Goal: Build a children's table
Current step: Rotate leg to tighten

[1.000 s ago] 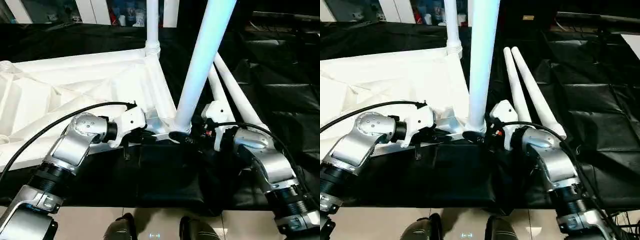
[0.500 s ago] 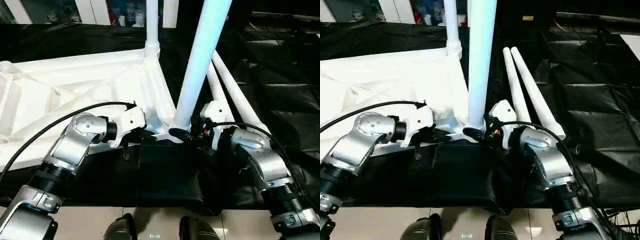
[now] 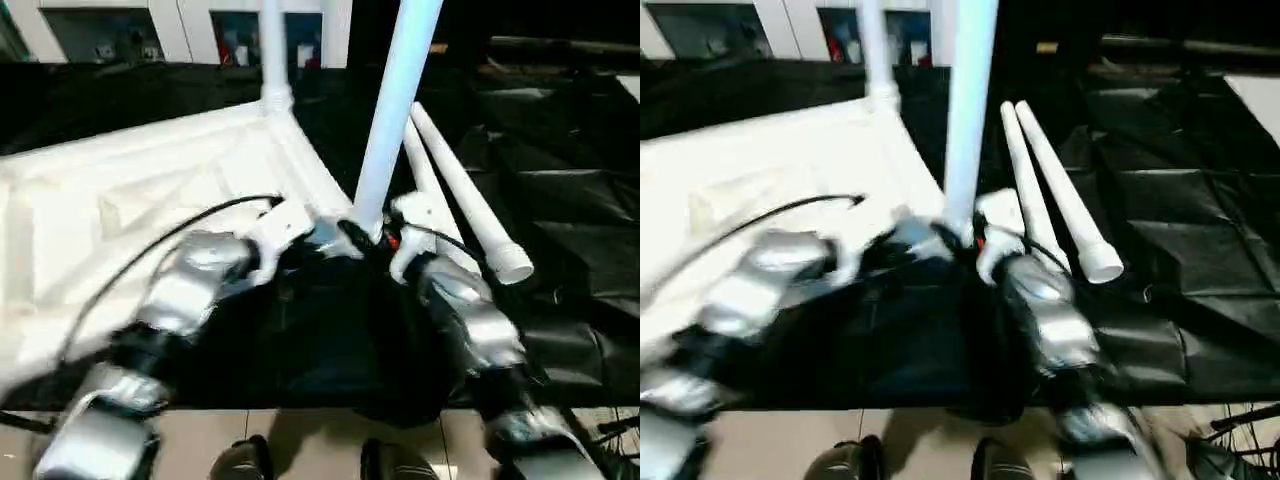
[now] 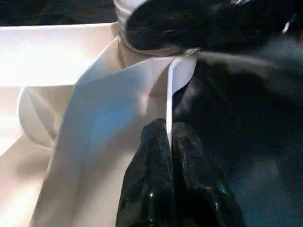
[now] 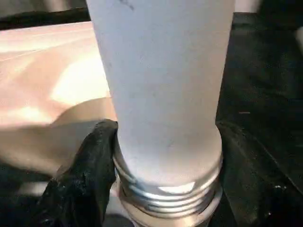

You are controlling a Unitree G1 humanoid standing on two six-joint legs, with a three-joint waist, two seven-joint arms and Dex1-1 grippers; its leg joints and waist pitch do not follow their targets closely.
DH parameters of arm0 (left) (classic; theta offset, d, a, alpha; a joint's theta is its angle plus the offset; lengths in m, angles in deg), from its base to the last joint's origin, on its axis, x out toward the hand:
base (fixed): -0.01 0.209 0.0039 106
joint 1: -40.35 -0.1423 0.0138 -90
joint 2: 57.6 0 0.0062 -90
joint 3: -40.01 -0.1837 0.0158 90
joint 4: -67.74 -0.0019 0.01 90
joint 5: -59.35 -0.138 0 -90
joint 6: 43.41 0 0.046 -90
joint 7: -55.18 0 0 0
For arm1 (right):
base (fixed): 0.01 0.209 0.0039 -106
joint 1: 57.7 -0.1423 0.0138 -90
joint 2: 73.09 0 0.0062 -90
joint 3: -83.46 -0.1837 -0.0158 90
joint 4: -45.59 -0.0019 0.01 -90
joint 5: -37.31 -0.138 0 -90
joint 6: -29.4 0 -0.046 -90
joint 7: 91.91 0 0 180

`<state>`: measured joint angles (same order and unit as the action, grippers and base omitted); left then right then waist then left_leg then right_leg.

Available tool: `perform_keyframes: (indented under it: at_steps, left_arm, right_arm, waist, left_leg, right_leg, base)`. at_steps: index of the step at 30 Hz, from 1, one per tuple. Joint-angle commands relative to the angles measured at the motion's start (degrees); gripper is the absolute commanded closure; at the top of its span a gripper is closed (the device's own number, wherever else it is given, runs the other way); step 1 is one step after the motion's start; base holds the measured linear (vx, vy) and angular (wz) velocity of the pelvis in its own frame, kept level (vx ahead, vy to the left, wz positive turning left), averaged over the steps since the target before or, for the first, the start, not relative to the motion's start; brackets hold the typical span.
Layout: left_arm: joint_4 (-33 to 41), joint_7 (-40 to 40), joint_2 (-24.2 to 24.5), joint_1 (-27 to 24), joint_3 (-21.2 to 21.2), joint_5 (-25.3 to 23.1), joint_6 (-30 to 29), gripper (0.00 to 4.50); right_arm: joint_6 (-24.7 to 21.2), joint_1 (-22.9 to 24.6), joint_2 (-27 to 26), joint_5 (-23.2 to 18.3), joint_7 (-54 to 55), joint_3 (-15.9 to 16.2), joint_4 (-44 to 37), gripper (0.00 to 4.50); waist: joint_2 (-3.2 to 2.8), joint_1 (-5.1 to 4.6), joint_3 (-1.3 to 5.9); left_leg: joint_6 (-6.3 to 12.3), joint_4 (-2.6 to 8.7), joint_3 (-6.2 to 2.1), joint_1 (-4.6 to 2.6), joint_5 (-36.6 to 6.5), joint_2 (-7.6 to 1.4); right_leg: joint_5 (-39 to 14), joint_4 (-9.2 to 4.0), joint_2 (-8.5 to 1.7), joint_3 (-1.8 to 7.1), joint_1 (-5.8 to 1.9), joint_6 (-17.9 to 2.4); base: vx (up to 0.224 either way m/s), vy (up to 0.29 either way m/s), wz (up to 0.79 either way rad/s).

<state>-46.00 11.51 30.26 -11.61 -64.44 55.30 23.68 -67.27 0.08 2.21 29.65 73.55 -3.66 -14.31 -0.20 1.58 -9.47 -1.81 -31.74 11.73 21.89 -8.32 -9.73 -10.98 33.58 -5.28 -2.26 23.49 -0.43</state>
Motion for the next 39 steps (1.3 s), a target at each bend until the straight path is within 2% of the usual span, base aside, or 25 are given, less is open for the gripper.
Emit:
perform_keyframes:
  at_steps: [1,2,3,4,7,9,12,13,15,17,18,19,20,22,24,26,28,31,33,35,37,39]
  left_arm:
    - [-3.8,4.8,-2.9,-1.6,0.0,0.7,-1.8,4.50]
    - [-3.9,5.0,-2.9,-1.5,-0.1,0.6,-1.7,4.50]
    - [-4.1,5.3,-3.2,-1.3,-0.2,0.4,-1.7,4.50]
    - [-4.0,4.5,-3.3,-1.0,-0.9,-0.1,-1.0,4.50]
    - [-2.7,2.1,-2.4,-1.4,-2.1,-0.5,0.7,4.50]
    - [-1.7,0.5,-1.7,-1.9,-2.4,-0.4,0.8,4.50]
    - [-0.3,-1.8,-0.4,-2.8,-2.6,0.2,1.1,4.50]
    - [0.6,-3.1,0.2,-3.3,-2.7,0.6,1.4,4.50]
    - [1.9,-6.0,1.5,-4.2,-3.3,1.5,3.2,4.50]
    - [2.8,-8.2,2.7,-4.9,-3.7,2.0,3.8,4.50]
    - [3.3,-9.9,3.8,-5.4,-3.8,2.3,4.6,4.50]
    - [3.6,-10.9,4.9,-5.7,-3.7,2.4,5.0,4.50]
    - [3.8,-11.4,5.4,-5.9,-3.8,2.4,5.3,4.50]
    - [4.4,-13.0,6.5,-6.4,-3.8,2.8,6.3,4.50]
    - [6.2,-16.7,8.4,-7.2,-4.2,3.8,8.2,4.50]
    - [7.3,-18.5,9.7,-7.8,-4.2,4.3,7.9,4.50]
    - [7.8,-19.4,10.3,-8.0,-4.0,4.6,8.0,4.50]
    - [7.9,-20.8,11.0,-8.0,-3.8,5.0,8.8,4.50]
    - [7.9,-21.0,11.1,-8.0,-3.8,5.1,8.9,4.50]
    - [8.1,-21.2,11.2,-8.0,-3.9,5.4,9.0,4.50]
    - [8.1,-21.4,11.2,-8.0,-3.9,5.4,9.1,4.50]
    - [8.2,-21.7,11.3,-8.1,-4.0,5.5,9.1,4.50]
  right_arm:
    - [-2.2,1.0,-1.7,0.9,4.5,-0.2,6.3,1.78]
    - [-2.1,0.8,-1.9,0.8,4.8,-0.3,6.6,1.78]
    - [-1.8,0.2,-2.3,0.7,5.5,-0.6,7.2,1.78]
    - [-1.4,-1.1,-3.5,0.3,5.7,-1.5,8.7,1.78]
    - [0.2,-2.0,-3.6,0.3,3.9,-1.3,9.4,1.78]
    - [1.5,-2.3,-3.5,-0.3,2.8,-1.8,9.4,1.78]
    - [3.2,-2.3,-2.9,-1.5,-0.9,-1.9,7.6,1.78]
    - [3.4,-1.8,-2.1,-1.5,-2.6,-1.2,6.0,1.22]
    - [3.2,-1.2,-0.7,-1.7,-6.1,-0.3,3.6,1.08]
    - [2.8,-0.7,0.7,-2.0,-9.0,0.3,1.9,0.87]
    - [1.8,0.0,2.8,-1.8,-12.1,1.6,-0.4,0.87]
    - [0.9,0.9,5.2,-1.3,-14.9,2.9,-2.7,0.67]
    - [0.6,1.2,6.3,-1.0,-16.2,3.4,-3.6,0.67]
    - [-0.6,2.3,8.6,-1.6,-20.0,4.4,-6.1,0.67]
    - [-1.7,4.3,12.3,-2.9,-25.8,4.9,-10.0,0.67]
    - [-2.1,5.8,14.9,-3.7,-29.7,4.9,-12.3,0.67]
    - [-2.1,6.7,16.6,-4.3,-32.0,5.0,-13.7,0.67]
    - [-2.8,7.5,18.1,-5.5,-34.1,5.2,-15.0,0.67]
    - [-2.9,7.4,17.9,-5.9,-33.8,4.9,-15.1,0.67]
    - [-2.7,7.3,17.2,-6.4,-33.8,4.5,-15.3,0.67]
    - [-3.0,7.2,16.9,-6.6,-34.0,4.5,-15.5,0.67]
    - [-2.9,7.3,16.8,-6.3,-34.4,5.0,-15.7,0.67]
  waist:
    - [0.27,-0.31,2.85]
    - [0.27,-0.31,2.85]
    - [0.32,-0.31,2.81]
    - [0.33,-0.26,2.79]
    - [0.28,-0.32,2.64]
    - [0.33,-0.28,2.78]
    - [0.42,-0.11,2.97]
    - [0.46,-0.06,3.05]
    - [0.49,0.03,3.18]
    - [0.55,0.18,3.32]
    - [0.61,0.38,3.35]
    - [0.56,0.44,3.31]
    - [0.53,0.63,3.47]
    - [0.52,0.61,4.00]
    - [0.51,0.79,4.10]
    - [0.57,0.98,4.25]
    - [0.34,1.02,4.23]
    - [0.34,0.89,4.01]
    - [0.33,0.87,3.78]
    - [0.26,0.86,3.76]
    - [0.24,0.81,3.76]
    - [0.18,0.87,3.93]
  left_leg:
    - [-2.48,4.82,-2.70,-1.57,-24.7,-2.88]
    - [-2.48,4.82,-2.70,-1.57,-24.7,-2.88]
    - [-1.70,4.87,-2.59,-1.72,-25.1,-2.76]
    - [-1.39,4.92,-2.62,-1.72,-25.7,-2.76]
    - [-1.38,5.03,-2.76,-1.68,-27.0,-2.78]
    - [-1.32,5.20,-2.85,-1.27,-26.4,-2.88]
    - [-0.47,5.03,-2.52,-1.28,-24.5,-2.97]
    - [0.12,4.97,-2.32,-1.11,-22.8,-2.96]
    - [1.32,4.81,-2.01,-1.00,-20.1,-3.03]
    - [2.37,4.62,-1.79,-1.11,-18.4,-3.09]
    - [2.75,4.47,-1.61,-1.23,-17.3,-3.04]
    - [3.09,4.47,-1.52,-1.23,-16.8,-3.05]
    - [3.61,4.26,-1.27,-1.49,-15.7,-3.10]
    - [5.55,3.83,-1.12,-0.87,-9.1,-2.96]
    - [6.84,3.56,-1.08,-0.85,-6.9,-2.92]
    - [9.33,3.05,-0.95,-0.75,-2.9,-2.86]
    - [10.39,2.90,-1.00,-0.51,-2.2,-2.94]
    - [9.72,3.06,-0.97,-0.60,-4.5,-3.04]
    - [8.10,3.36,-1.05,-0.67,-7.2,-3.20]
    - [6.99,3.45,-1.07,-0.81,-8.4,-3.27]
    - [6.45,3.50,-1.07,-0.87,-8.8,-3.30]
    - [6.45,3.38,-1.03,-0.84,-7.8,-3.21]
  right_leg:
    - [-30.0,-5.46,-3.41,2.09,-0.94,-6.3]
    - [-30.0,-5.46,-3.41,2.09,-0.94,-6.3]
    - [-28.5,-5.73,-3.34,2.12,-0.68,-6.5]
    - [-28.8,-5.81,-3.38,2.18,-0.61,-6.4]
    - [-30.4,-6.01,-3.49,2.13,-0.53,-5.9]
    - [-28.9,-5.82,-3.52,2.18,-0.71,-5.8]
    - [-25.7,-5.58,-3.55,2.46,-0.63,-6.9]
    - [-23.4,-5.40,-3.51,2.52,-0.78,-7.6]
    - [-19.1,-4.99,-3.29,2.59,-1.02,-9.2]
    - [-17.4,-4.86,-3.22,2.62,-1.06,-10.3]
    - [-16.5,-4.81,-3.06,2.60,-1.12,-10.8]
    - [-16.2,-4.77,-2.93,2.62,-1.05,-10.7]
    - [-14.8,-4.65,-2.94,2.70,-0.96,-10.9]
    - [-5.8,-3.48,-2.78,2.53,-1.65,-13.2]
    - [-1.6,-3.04,-2.63,2.45,-1.88,-14.0]
    - [5.8,-2.21,-2.51,2.43,-2.19,-15.9]
    - [6.8,-2.04,-2.68,2.30,-2.32,-17.0]
    - [2.4,-2.51,-2.67,2.22,-2.15,-17.2]
    - [-3.0,-2.99,-2.81,2.25,-2.01,-16.5]
    - [-5.0,-3.19,-2.83,2.30,-1.82,-16.1]
    - [-5.2,-3.20,-2.78,2.32,-1.71,-15.9]
    - [-3.1,-2.93,-2.72,2.35,-1.79,-16.1]
  base:
    - [0.000,0.000,0.00]
    - [0.000,0.000,0.00]
    - [0.000,0.000,0.00]
    - [0.000,0.000,0.00]
    - [0.000,0.000,0.00]
    - [0.000,0.000,0.00]
    - [0.000,0.000,0.00]
    - [0.000,0.000,0.00]
    - [0.000,0.000,0.00]
    - [0.000,0.000,0.00]
    - [0.054,-0.031,0.07]
    - [0.066,-0.033,0.11]
    - [0.066,-0.033,0.11]
    - [0.073,-0.026,0.05]
    - [0.067,-0.023,0.02]
    - [0.057,-0.016,0.02]
    - [0.000,0.000,0.00]
    - [0.000,0.000,0.00]
    - [0.000,0.000,0.00]
    - [0.000,0.000,0.00]
    - [0.000,0.000,0.00]
    - [0.000,0.000,0.00]
